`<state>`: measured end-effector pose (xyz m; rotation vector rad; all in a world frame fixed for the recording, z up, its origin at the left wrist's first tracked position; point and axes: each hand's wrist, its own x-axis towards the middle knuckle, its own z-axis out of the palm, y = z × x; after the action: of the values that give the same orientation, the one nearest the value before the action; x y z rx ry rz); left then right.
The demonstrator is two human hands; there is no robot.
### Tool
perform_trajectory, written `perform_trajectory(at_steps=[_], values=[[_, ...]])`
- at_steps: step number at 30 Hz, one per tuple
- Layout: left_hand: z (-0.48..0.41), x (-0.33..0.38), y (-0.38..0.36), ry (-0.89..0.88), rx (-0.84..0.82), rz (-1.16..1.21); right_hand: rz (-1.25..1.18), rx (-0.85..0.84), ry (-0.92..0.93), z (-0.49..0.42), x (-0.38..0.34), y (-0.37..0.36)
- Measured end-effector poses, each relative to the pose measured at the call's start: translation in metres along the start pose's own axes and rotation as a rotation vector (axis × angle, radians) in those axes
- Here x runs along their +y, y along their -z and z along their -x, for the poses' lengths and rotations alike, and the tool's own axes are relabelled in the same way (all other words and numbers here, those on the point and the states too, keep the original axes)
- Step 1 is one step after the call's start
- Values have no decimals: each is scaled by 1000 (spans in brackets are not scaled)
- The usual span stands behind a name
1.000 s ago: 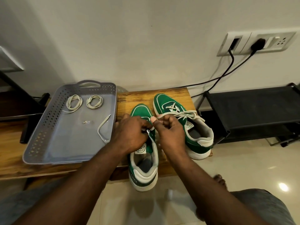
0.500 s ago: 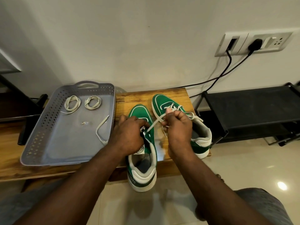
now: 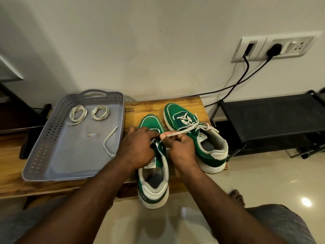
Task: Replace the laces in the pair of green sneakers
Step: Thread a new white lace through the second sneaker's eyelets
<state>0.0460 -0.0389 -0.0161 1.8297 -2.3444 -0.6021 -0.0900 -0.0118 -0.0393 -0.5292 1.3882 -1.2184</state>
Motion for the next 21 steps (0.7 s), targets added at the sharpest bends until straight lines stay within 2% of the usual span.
perform_trajectory(at_steps=[7,9,12,15,21], values=[[1,4,6,13,-24,-1,99,14,93,13,-15,9],[0,5,9,28,-49,43,132,22,189,16,-26,11],[-1,13,20,8,-21,366,152,7,330,21,-45,15],[3,33,33,-75,-5,686,51,-69,353,34,-59,19],[15,53,49,-199,18,787,-131,-96,275,64,-85,23]])
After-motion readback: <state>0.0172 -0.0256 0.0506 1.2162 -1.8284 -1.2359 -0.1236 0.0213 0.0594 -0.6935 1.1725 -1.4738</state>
